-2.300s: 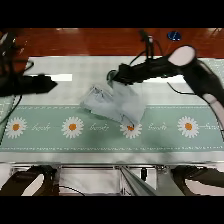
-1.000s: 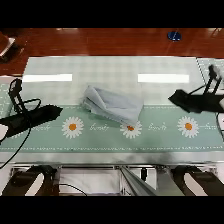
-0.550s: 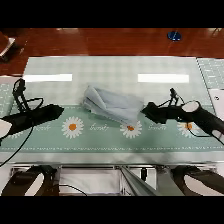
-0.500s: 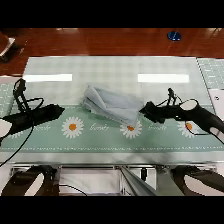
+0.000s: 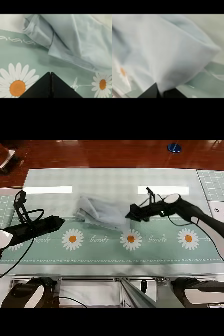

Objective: Fold the shirts.

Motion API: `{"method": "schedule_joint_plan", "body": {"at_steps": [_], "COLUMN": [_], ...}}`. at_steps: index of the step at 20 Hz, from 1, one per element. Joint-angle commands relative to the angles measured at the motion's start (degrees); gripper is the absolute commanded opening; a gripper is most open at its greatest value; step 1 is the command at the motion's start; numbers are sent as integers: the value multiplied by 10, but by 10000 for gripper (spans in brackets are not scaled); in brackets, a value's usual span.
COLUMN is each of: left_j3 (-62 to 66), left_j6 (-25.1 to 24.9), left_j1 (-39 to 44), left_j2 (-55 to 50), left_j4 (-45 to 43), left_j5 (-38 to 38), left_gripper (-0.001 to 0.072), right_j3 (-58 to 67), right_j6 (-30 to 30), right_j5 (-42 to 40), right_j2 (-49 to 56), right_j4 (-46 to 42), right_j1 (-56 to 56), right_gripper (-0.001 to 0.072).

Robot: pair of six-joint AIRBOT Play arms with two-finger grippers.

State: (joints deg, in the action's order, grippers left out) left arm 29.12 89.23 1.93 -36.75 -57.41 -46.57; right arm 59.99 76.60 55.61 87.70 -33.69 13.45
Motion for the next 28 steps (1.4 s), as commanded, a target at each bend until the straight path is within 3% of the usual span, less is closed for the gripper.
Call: {"method": "schedule_joint_plan", "body": {"at_steps": [1, 5, 12, 20, 25, 28], "left_j3": [0, 0, 0, 0, 0, 0], "left_j6": [0, 0, 0, 0, 0, 0], "left_j1": [0, 0, 0, 0, 0, 0], "left_j2": [0, 0, 0, 0, 0, 0], "left_j4": [0, 0, 0, 0, 0, 0], "left_j5": [1, 1, -1, -1, 1, 1], "left_gripper": [20, 20, 20, 20, 20, 20], "right_j3": [165, 365, 533, 537, 537, 537], "right_j6": [19, 103, 177, 273, 288, 293], "right_j5": [90, 149, 258, 358, 482, 506], "right_j2": [-6, -11, -13, -87, -136, -165], "right_j4": [-78, -200, -209, -212, -305, -332], "right_j1": [10, -4, -152, -399, -487, -537], "right_gripper": [23, 23, 23, 22, 22, 22]}}
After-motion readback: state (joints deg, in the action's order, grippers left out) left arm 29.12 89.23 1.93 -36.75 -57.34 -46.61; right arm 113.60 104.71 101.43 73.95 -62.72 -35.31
